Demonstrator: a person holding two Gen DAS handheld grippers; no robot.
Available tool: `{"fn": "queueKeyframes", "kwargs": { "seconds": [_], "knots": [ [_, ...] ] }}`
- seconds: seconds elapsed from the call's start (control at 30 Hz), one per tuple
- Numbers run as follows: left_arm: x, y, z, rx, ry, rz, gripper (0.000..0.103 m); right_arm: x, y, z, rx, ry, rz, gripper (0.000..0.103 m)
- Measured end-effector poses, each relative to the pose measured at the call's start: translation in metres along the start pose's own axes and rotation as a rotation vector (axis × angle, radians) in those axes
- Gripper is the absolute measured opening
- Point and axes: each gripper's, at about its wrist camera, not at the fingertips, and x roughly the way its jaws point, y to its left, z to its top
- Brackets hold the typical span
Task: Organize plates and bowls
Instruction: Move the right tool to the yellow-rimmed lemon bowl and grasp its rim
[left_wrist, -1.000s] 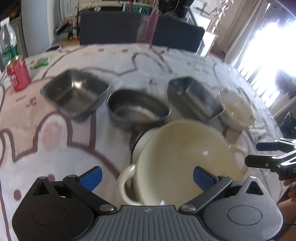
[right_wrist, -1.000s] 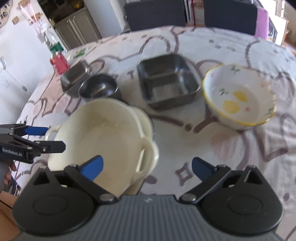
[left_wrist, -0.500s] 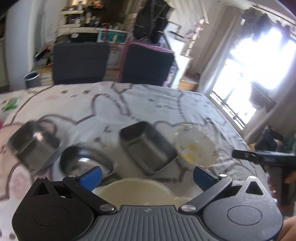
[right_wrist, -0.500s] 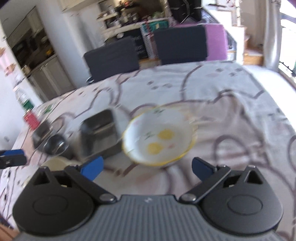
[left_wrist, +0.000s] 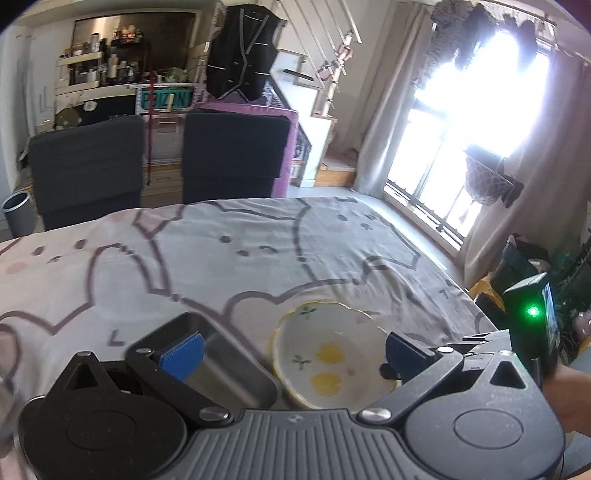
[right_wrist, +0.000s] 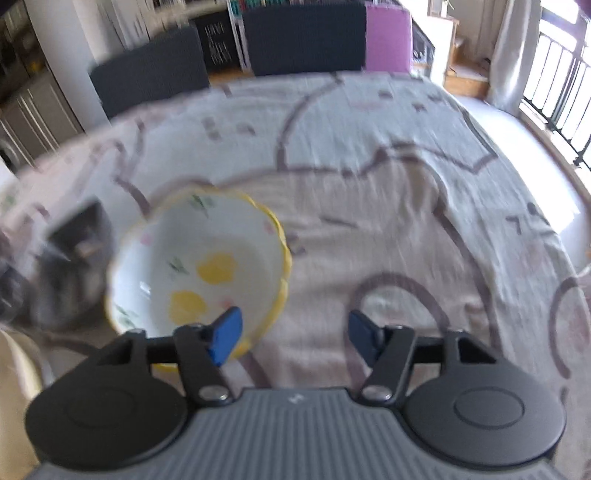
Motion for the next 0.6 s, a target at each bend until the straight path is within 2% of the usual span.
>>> {"fn": "queueKeyframes", "kwargs": {
  "seconds": [0.1, 0.2, 0.3, 0.5, 0.53, 0.6],
  "knots": [
    [0.009, -0.012, -0.003, 0.041, 0.001, 0.019, 0.103, 0.004, -0.007, -0.001, 0.037, 0.007, 0.014, 0.065],
    [0.015, -0.021, -0.007, 0.083, -0.007, 0.046, 0.103, 0.005, -0.015, -0.003, 0.025, 0.011, -0.047, 0.069],
    [0.022, -0.028, -0.013, 0.108, 0.007, 0.034, 0.103, 0.007, -0.033, -0.009, 0.055, 0.027, -0.060, 0.069],
    [0.044, -0.054, -0.023, 0.186, 0.102, -0.010, 0.103, -0.001, -0.071, -0.026, 0.068, 0.041, -0.072, 0.068],
    [0.049, -0.057, -0.024, 0.193, 0.124, -0.036, 0.103, -0.002, -0.077, -0.029, 0.083, 0.037, -0.063, 0.067],
    [0.059, -0.062, -0.026, 0.163, 0.164, -0.079, 0.097, -0.002, -0.087, -0.029, 0.123, 0.036, -0.032, 0.052]
  ]
}}
